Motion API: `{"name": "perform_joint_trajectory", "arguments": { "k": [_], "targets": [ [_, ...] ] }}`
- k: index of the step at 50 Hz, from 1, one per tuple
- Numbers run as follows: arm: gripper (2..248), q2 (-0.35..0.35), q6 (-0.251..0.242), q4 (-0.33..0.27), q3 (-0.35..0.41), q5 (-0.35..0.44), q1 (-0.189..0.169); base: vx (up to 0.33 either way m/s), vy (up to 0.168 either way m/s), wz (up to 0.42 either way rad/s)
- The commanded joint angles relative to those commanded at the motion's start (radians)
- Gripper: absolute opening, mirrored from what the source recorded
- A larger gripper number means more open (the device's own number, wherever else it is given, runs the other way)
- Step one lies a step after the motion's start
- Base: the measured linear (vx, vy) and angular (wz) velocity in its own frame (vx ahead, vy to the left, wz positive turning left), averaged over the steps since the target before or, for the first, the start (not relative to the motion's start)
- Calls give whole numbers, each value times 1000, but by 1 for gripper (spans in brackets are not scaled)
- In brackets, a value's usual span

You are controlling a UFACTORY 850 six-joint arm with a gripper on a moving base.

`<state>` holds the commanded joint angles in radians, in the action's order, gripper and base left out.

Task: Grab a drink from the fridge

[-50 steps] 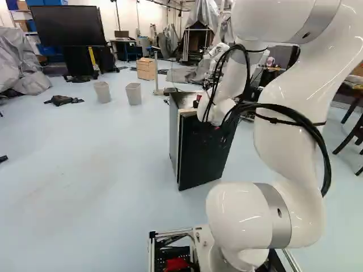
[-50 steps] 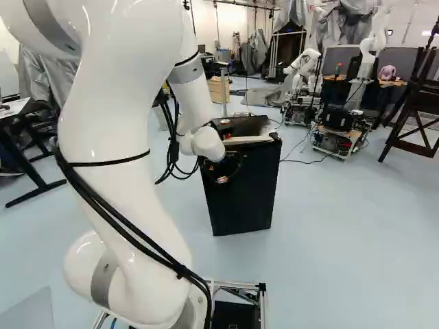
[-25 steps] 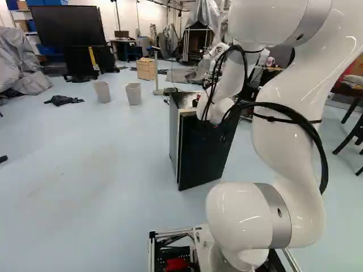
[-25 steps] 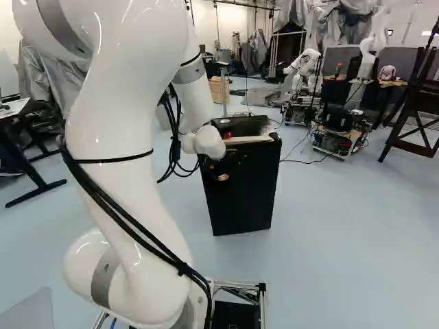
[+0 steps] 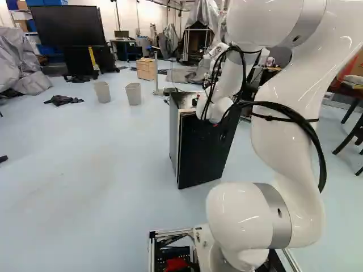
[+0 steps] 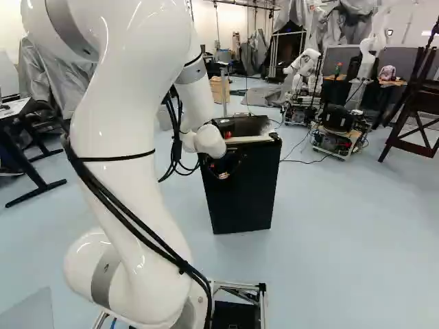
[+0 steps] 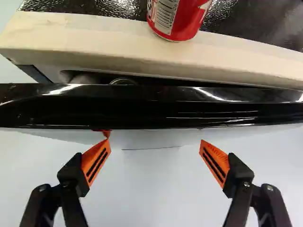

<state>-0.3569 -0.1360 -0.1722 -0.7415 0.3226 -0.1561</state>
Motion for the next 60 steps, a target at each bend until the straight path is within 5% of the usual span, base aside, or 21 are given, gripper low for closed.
{"name": "perform_joint_trajectory", "arguments": {
  "k": [60],
  "targets": [
    [247, -47, 0, 0, -61, 0, 6, 0, 0, 0]
  ]
}}
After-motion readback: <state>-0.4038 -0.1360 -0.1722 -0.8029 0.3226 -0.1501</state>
